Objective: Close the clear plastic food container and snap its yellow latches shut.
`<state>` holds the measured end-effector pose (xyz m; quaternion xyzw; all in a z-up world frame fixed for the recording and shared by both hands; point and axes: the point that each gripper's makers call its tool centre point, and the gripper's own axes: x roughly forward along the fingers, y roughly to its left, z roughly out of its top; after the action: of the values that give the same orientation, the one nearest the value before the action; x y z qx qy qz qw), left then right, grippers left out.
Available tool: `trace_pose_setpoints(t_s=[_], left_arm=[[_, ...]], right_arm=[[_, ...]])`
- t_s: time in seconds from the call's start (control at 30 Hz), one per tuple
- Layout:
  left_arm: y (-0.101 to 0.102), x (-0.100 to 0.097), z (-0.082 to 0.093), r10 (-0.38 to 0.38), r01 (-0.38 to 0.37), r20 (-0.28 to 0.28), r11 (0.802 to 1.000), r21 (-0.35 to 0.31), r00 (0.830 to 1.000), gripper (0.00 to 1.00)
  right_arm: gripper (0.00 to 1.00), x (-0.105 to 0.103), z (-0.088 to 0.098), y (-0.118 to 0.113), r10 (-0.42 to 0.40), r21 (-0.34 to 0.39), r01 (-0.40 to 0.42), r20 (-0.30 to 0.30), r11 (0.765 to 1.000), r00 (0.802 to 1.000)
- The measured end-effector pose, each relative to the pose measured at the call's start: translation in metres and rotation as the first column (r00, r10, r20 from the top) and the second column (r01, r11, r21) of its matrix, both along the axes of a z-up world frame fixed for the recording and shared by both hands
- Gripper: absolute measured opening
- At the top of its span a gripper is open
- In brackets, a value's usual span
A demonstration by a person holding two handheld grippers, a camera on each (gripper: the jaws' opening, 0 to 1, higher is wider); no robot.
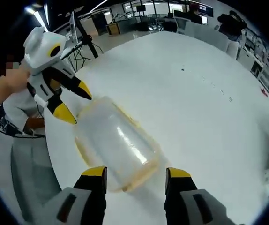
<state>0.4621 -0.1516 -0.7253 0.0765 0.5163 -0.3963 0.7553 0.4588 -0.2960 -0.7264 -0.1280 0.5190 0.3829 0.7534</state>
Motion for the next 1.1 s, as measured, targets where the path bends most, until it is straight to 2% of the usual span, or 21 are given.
trace_pose_setpoints(t_s=[0.4, 0.67, 0.73, 0.93, 1.1], left_arm=[[-0.004, -0.004, -0.004, 0.113, -0.117, -0.08, 0.992, -0.043, 0.99, 0.39], [-0.005, -0.005, -0.006, 0.131, -0.136, -0.092, 0.99, -0.042, 0.987, 0.37], [-0.005, -0.006, -0.007, 0.128, -0.132, -0.091, 0.99, -0.041, 0.988, 0.36], [-0.007, -0.008, -0.01, 0.122, -0.125, -0.087, 0.992, -0.036, 0.989, 0.37], [-0.007, -0.009, -0.013, 0.114, -0.116, -0.079, 0.993, -0.028, 0.99, 0.36]], right_arm=[[0.46, -0.002, -0.005, 0.0, -0.125, 0.018, 0.126, -0.06, 0.992, 0.99], [0.44, -0.007, -0.01, 0.0, -0.21, 0.036, 0.215, -0.115, 0.976, 0.971], [0.41, -0.007, -0.011, 0.001, -0.213, 0.042, 0.219, -0.114, 0.975, 0.97], [0.42, -0.013, -0.014, 0.01, -0.229, 0.069, 0.241, -0.144, 0.968, 0.963], [0.43, -0.012, -0.015, 0.009, -0.233, 0.062, 0.243, -0.139, 0.968, 0.963]])
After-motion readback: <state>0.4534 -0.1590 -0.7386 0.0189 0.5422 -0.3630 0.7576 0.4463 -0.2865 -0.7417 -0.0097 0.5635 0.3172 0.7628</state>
